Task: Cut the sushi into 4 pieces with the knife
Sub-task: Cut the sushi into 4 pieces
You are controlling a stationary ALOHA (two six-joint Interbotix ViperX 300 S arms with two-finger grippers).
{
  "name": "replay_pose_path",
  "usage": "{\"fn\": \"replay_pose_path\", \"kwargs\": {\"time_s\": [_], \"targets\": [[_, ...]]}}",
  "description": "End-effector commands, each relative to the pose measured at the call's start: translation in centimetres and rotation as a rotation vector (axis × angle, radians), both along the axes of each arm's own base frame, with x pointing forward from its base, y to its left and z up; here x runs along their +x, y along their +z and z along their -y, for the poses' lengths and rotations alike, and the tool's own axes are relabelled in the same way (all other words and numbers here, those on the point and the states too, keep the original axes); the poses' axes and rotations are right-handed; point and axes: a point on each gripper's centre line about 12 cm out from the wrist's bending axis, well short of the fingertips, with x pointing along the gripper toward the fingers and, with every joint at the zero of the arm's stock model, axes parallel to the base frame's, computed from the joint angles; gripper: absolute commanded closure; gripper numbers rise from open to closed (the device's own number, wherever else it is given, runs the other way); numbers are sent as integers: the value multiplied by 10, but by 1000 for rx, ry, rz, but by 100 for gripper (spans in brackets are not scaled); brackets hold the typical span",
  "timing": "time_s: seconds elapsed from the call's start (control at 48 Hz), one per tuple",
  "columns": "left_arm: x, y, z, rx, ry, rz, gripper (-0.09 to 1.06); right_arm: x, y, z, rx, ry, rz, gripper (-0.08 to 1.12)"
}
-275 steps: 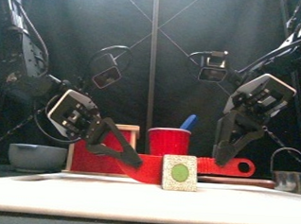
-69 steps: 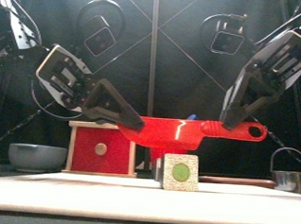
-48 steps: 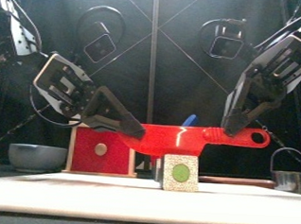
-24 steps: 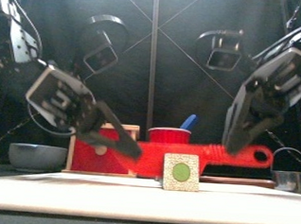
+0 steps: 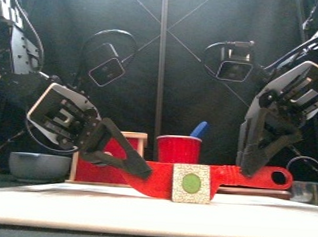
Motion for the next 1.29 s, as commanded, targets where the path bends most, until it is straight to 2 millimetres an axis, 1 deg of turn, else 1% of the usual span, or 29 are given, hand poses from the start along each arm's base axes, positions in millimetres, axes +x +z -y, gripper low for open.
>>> {"fn": "replay_pose_path", "kwargs": {"time_s": [0.021,0.083,0.167,0.312,0.479,0.625,0.688,0.771,0.896,1.042,1.125,1.292], "targets": [[3,-1,0,11,-2,-2,66,4,-1,2,-2,-7,2,97],[3,-1,-3,11,7,-3,66,5,0,2,-6,-2,4,97],[4,1,-7,13,15,-4,66,5,3,8,-11,-12,9,97],[6,9,-20,14,46,0,66,5,8,14,-19,-22,22,97],[6,23,-19,19,30,20,65,5,16,12,-13,-20,40,97],[6,40,-10,23,-10,50,61,6,24,8,-10,-11,59,97],[6,47,-3,34,-45,59,57,6,28,6,-12,-1,68,97],[4,51,-1,46,-67,56,49,7,31,6,-13,-1,73,97],[3,56,-2,46,-65,59,31,5,34,6,-16,1,70,97],[2,66,-2,43,-64,83,16,-1,39,5,-16,3,61,97],[0,71,-3,43,-63,97,13,-6,45,5,-19,5,62,97],[-9,86,-5,38,-59,131,12,-23,56,4,-19,8,45,97]]}}
